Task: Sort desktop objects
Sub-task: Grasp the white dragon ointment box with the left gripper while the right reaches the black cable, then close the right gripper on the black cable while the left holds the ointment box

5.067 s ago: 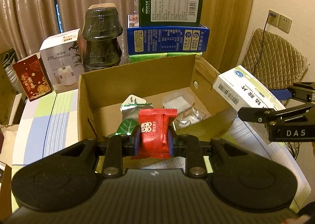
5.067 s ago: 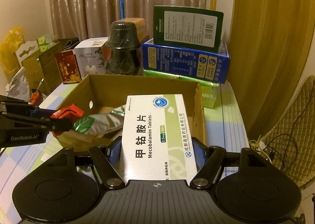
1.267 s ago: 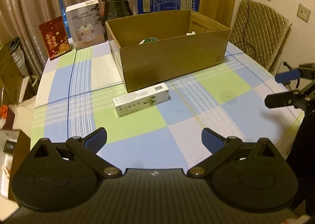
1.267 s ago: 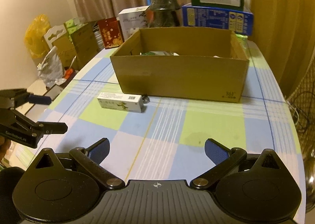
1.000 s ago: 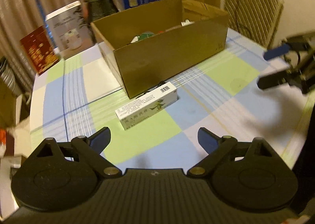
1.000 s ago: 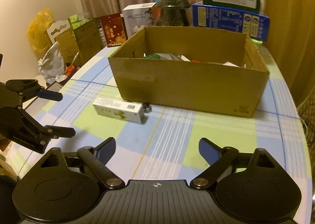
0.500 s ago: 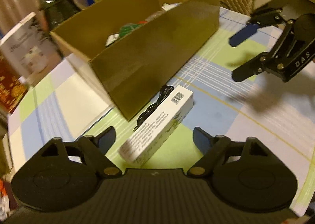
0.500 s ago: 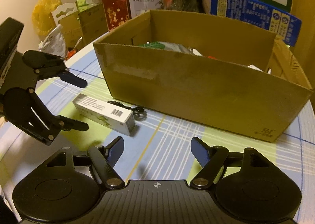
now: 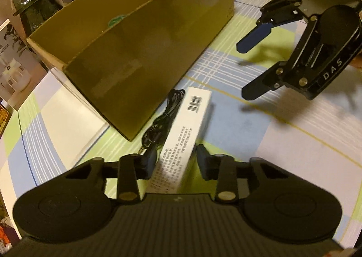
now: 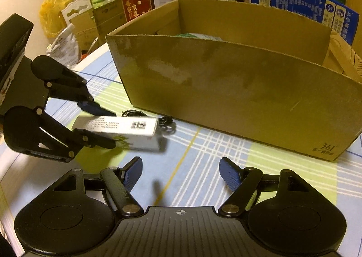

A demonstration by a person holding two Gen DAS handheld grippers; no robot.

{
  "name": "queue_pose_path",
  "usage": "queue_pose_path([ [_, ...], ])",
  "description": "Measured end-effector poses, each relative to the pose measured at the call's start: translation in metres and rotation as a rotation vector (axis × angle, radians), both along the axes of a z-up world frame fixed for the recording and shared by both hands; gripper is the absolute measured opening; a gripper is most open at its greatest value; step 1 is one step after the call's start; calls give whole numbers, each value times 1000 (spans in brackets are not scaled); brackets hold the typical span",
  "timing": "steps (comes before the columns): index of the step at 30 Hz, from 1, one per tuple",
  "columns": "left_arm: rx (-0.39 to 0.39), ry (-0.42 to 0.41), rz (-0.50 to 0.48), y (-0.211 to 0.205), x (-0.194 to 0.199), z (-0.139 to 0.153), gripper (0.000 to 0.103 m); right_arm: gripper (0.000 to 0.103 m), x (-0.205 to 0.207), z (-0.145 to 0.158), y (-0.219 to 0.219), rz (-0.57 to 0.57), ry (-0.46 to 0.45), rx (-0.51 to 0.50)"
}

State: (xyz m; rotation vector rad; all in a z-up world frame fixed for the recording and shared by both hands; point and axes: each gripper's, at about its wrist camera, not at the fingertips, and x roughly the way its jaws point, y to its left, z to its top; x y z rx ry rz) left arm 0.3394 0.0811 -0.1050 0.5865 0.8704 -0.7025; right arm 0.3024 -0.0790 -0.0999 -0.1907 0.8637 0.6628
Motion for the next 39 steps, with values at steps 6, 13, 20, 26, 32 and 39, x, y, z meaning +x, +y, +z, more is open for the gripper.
queue_pose_path([
  [6,-12,3,50,1,-18,3,21,73,-3,0,2,4,-5,2],
  [13,-73,-12,212,32,-35,22,21,73,-5,-2,11,15,-5,11],
  [20,-31,-23,409,51,-11,16,21,73,-5,-6,20,19,-4,10],
  [26,-23,-23,385,37,-2,2,21,73,-2,-7,16,-1,-3,9],
  [32,-54,16,324,15,-21,1,21,73,1,-5,7,-50,1,33],
  [39,-293,152,384,0,-30,0,21,73,-1,-6,0,-73,23,51],
])
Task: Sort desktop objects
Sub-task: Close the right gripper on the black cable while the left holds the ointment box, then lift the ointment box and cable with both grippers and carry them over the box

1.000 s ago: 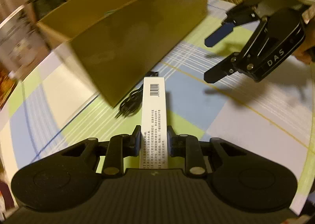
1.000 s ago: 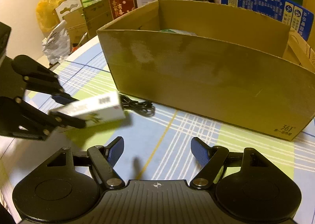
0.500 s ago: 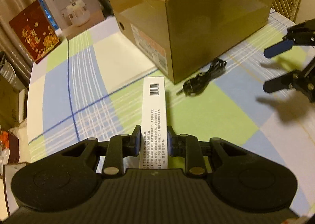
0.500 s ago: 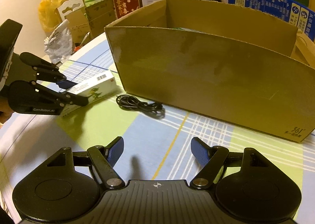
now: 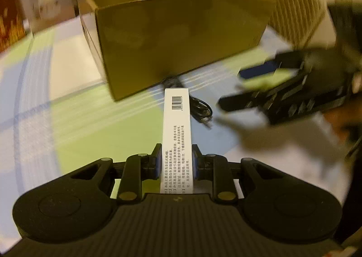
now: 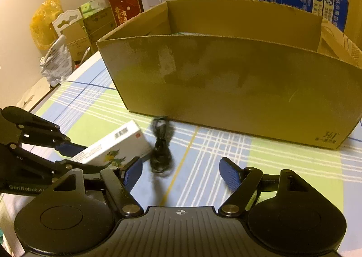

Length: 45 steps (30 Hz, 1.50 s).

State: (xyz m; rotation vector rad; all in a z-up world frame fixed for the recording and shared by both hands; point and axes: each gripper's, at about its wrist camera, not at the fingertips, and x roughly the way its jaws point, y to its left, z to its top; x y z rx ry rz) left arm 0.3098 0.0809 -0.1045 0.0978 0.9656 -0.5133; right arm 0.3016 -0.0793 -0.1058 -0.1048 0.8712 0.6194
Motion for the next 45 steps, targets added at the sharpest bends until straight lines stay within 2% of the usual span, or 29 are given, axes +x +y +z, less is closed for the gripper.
queue_pose_path([
  [3,1,-12,85,0,0,-1,21,73,0,-2,5,9,-4,-5],
  [7,49,-26,188,-1,0,-2,21,73,2,-8,18,43,-28,-14],
  [10,66,-43,240,0,-2,0,21,62,8,-15,30,70,-44,-20],
  [12,47,-44,264,1,-3,-1,21,58,11,-19,37,86,-66,-23],
  [15,67,-71,278,-1,-3,0,21,51,17,-26,45,97,-97,-42],
  [18,59,-75,312,5,0,-2,21,40,18,-33,49,105,-123,-67],
  [19,48,-70,326,8,1,-3,21,32,16,-34,49,113,-134,-75],
  [20,39,-68,334,10,1,-3,21,18,15,-33,49,119,-136,-75],
  [21,31,-66,341,12,1,-3,21,12,12,-33,49,124,-141,-85],
  [23,27,-67,343,14,1,-2,21,11,8,-34,49,129,-150,-103],
  [27,35,-70,324,10,-1,-2,21,11,-1,-30,44,107,-110,-103],
  [34,36,-71,287,2,-10,-4,21,11,-21,-18,18,13,-47,-74],
  [38,26,-71,283,2,-9,-6,22,11,-25,-18,13,-18,-40,-82],
  [45,38,-77,278,0,-2,-11,23,11,-27,-20,16,-8,-64,-95],
])
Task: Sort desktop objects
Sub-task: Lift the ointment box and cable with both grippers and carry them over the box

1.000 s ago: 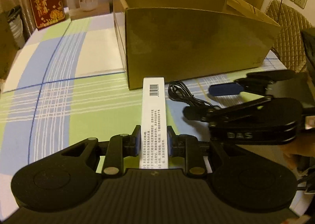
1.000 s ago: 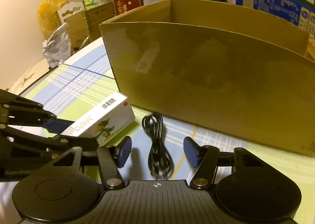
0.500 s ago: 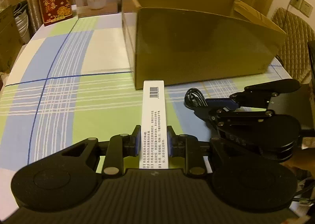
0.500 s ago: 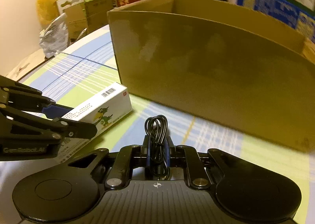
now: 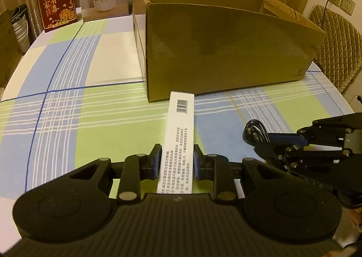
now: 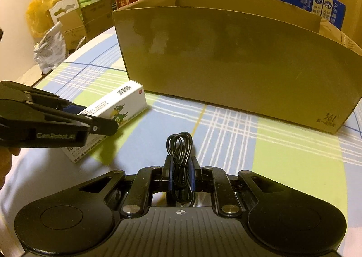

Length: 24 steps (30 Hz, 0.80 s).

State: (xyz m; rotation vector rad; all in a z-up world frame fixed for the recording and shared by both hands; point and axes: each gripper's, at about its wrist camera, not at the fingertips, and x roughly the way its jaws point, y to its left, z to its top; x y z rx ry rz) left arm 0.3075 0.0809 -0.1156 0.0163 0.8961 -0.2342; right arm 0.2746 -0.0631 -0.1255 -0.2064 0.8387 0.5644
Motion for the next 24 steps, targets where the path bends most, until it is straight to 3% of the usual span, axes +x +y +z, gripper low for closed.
queue_pose_path([
  [10,34,5,-20,-5,6,-5,22,11,-10,-6,11,70,-97,-94],
  [24,9,-23,-29,-3,-2,6,21,10,-11,10,-10,-45,-67,0],
])
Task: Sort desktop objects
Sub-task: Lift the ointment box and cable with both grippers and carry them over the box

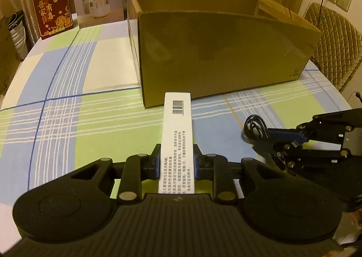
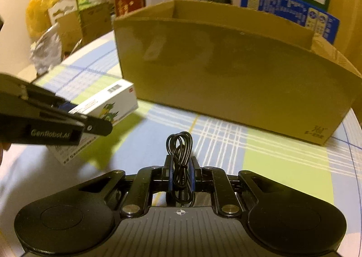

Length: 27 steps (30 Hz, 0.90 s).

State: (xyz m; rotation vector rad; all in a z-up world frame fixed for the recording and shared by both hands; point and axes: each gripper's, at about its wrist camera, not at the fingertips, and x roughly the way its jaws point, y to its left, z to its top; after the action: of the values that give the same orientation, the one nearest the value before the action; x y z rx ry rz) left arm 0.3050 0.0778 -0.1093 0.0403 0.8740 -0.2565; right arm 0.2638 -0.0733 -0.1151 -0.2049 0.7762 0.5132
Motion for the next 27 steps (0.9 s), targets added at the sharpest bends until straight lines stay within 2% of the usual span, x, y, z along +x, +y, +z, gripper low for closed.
queue_pose_path([
  [6,6,-52,3,-5,-13,18,21,10,-18,22,-22,-80,20,57],
  [12,-42,-75,24,-19,-39,39,21,10,-36,52,-53,-162,28,91],
  [19,-63,-109,62,-33,-75,77,21,10,-59,89,-75,-187,0,111],
  [27,-84,-130,64,-54,-109,111,21,11,-85,118,-90,-195,-43,135],
])
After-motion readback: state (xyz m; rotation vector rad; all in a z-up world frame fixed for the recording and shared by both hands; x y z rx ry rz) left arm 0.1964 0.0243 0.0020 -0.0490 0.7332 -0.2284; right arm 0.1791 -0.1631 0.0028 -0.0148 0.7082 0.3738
